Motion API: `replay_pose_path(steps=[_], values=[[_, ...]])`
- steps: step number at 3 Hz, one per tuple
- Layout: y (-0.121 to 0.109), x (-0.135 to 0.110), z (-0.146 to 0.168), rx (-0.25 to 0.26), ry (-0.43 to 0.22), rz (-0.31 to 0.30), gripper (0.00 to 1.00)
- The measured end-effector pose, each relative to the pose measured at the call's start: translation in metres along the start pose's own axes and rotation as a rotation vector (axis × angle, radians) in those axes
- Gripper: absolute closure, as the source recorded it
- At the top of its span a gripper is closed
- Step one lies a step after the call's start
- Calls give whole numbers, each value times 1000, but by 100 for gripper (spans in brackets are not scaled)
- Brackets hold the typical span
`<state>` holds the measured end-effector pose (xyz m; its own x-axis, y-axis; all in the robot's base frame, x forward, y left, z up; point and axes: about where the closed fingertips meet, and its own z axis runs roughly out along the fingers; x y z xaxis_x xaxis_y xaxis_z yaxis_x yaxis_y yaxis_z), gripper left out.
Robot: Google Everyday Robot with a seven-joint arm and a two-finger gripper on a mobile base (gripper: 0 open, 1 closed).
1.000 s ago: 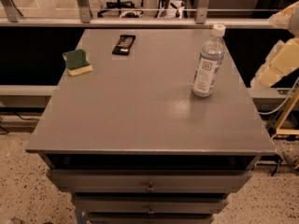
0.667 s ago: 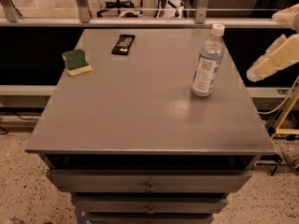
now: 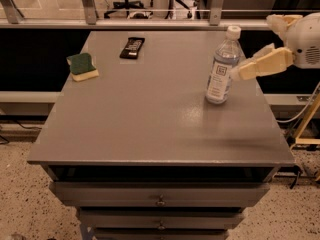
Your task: Knock blue plastic bottle over
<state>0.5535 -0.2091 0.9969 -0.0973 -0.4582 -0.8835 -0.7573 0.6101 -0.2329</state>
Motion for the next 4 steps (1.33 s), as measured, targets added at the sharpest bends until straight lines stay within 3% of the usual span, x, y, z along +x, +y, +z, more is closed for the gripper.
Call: replay_pose_path(steps=[1, 2, 3, 4], values=[[-4, -19, 13, 39, -74, -23, 0], [-5, -18, 13, 41, -72, -21, 0], [-10, -15, 18, 34, -105, 20, 0], [-23, -3, 34, 29, -188, 106, 0]])
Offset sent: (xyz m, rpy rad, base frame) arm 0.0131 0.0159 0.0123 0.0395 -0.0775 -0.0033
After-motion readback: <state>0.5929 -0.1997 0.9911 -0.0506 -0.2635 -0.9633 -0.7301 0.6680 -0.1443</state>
